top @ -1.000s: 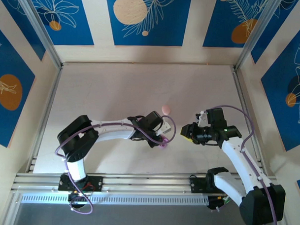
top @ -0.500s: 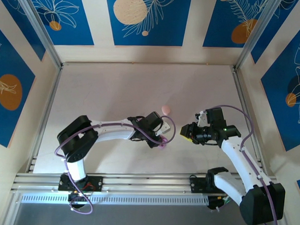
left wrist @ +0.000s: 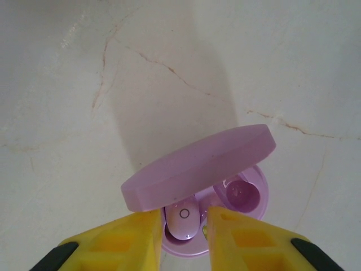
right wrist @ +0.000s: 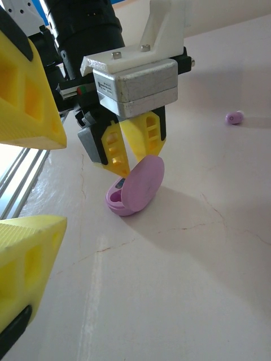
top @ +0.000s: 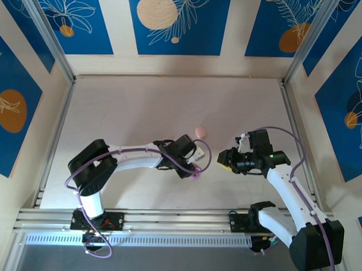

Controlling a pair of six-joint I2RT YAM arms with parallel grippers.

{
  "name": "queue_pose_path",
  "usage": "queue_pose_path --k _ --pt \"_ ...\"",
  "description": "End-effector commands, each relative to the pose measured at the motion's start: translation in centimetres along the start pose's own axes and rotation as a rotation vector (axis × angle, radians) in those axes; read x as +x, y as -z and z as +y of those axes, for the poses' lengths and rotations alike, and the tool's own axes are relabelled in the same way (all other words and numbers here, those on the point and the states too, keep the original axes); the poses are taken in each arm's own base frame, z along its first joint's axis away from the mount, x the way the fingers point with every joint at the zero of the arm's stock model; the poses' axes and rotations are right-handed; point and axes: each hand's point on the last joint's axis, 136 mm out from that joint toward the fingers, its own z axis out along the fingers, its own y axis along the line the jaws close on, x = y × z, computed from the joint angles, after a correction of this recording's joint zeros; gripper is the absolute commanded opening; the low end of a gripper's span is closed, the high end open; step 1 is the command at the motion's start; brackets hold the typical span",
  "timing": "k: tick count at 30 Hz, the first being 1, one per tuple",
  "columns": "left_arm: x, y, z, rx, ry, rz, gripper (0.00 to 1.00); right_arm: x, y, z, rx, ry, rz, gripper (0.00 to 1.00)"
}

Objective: Insert the wireless bluetooth earbuds into the charging case

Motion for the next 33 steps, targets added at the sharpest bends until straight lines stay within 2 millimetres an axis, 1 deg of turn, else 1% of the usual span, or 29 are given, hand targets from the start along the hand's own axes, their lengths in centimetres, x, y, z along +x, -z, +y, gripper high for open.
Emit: queue_pose_path --k 1,8,15,16,18,20,21,23,25,27,29,31,33 --pt "0.0 1.1 -0.2 -0.012 -0.002 -0.006 0.27 0.2 -0.1 0.4 -0.019 0.004 0.017 0.37" --pt "0.3 1.7 0.1 -0.034 0.005 -0.007 0.28 0.3 -0.2 0.3 -0.016 0.002 0.02 0.37" --pt "0.9 3.4 0.9 -0.07 0.057 -0.042 0.3 0.4 -0.5 0.1 -0.021 0.005 0.029 0.37" --pt "0.9 3.8 0.9 -0.071 0.07 -0.053 0.31 0.5 -0.6 0.2 -0.026 0.008 0.034 0.37" --pt "0.9 4.6 1.5 -0.094 0.102 -0.074 0.37 0.9 -0.9 0.2 -0.035 0.016 0.046 0.37" --pt "1.1 5.5 1.7 -0.105 0.132 -0.093 0.4 1.3 -1.3 0.2 -0.036 0.028 0.06 0.38" --pt "1.1 6.1 2.2 -0.132 0.154 -0.111 0.44 1.5 -1.5 0.3 -0.039 0.037 0.068 0.39" --pt "1.3 7.3 2.8 -0.165 0.199 -0.137 0.57 2.0 -1.8 0.6 -0.043 0.056 0.087 0.42" --pt "1.7 8.6 3.5 -0.204 0.256 -0.17 0.76 2.5 -2.0 1.1 -0.04 0.081 0.101 0.47" --pt "2.1 9.6 3.8 -0.216 0.298 -0.19 0.87 3.0 -2.3 1.6 -0.04 0.105 0.115 0.51" --pt "2.8 10.6 4.5 -0.252 0.341 -0.201 1.0 3.3 -2.7 2.4 -0.042 0.131 0.132 0.54" --pt "3.7 11.5 5.3 -0.282 0.387 -0.209 1.0 3.8 -3.3 3.1 -0.036 0.159 0.157 0.58" --pt "4.4 12.3 6.0 -0.304 0.432 -0.226 1.0 4.1 -3.8 3.8 -0.028 0.184 0.179 0.64"
